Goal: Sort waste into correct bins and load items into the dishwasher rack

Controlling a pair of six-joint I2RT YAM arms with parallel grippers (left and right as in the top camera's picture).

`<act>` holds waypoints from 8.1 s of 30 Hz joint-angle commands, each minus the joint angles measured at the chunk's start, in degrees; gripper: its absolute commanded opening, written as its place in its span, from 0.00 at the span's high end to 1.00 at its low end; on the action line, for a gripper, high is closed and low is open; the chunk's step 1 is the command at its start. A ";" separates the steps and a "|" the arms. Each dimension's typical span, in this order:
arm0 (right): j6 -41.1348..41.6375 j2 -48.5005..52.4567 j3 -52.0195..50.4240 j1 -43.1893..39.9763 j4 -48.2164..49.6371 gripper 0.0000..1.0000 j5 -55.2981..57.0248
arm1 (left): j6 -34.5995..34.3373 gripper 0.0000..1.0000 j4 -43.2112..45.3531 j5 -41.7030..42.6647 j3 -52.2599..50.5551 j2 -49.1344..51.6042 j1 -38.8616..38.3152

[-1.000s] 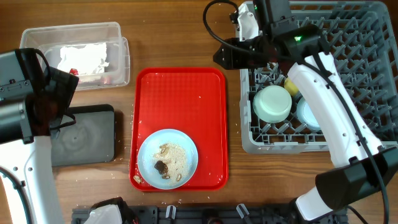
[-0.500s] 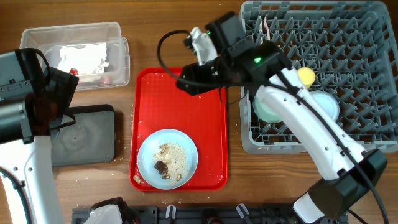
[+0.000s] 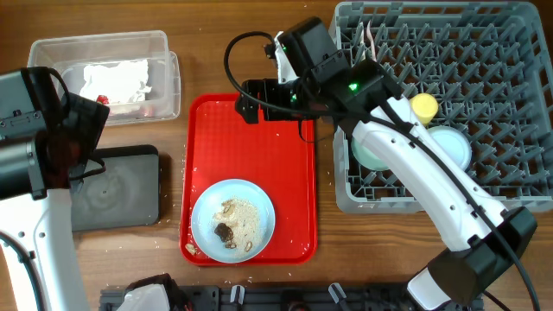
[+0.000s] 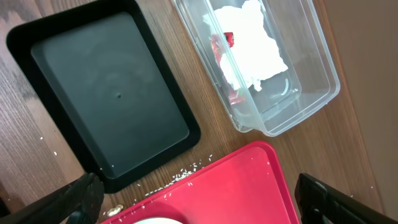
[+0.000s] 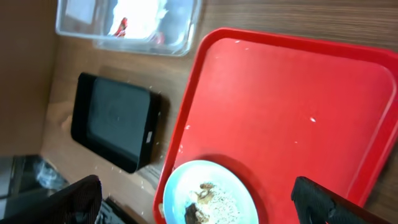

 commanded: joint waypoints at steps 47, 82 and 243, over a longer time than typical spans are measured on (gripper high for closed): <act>1.95 -1.90 -0.07 -27.23 -14.16 0.00 25.11 | 3.98 0.01 -5.90 24.39 -0.31 -0.33 -1.60; 1.99 -1.90 -0.07 -31.87 -8.24 0.00 25.75 | -9.42 0.22 7.48 10.95 -6.73 24.79 -45.68; 2.01 -1.90 -0.07 -31.87 -8.24 0.00 25.75 | -23.08 0.96 -5.42 -6.73 -7.04 37.16 -57.05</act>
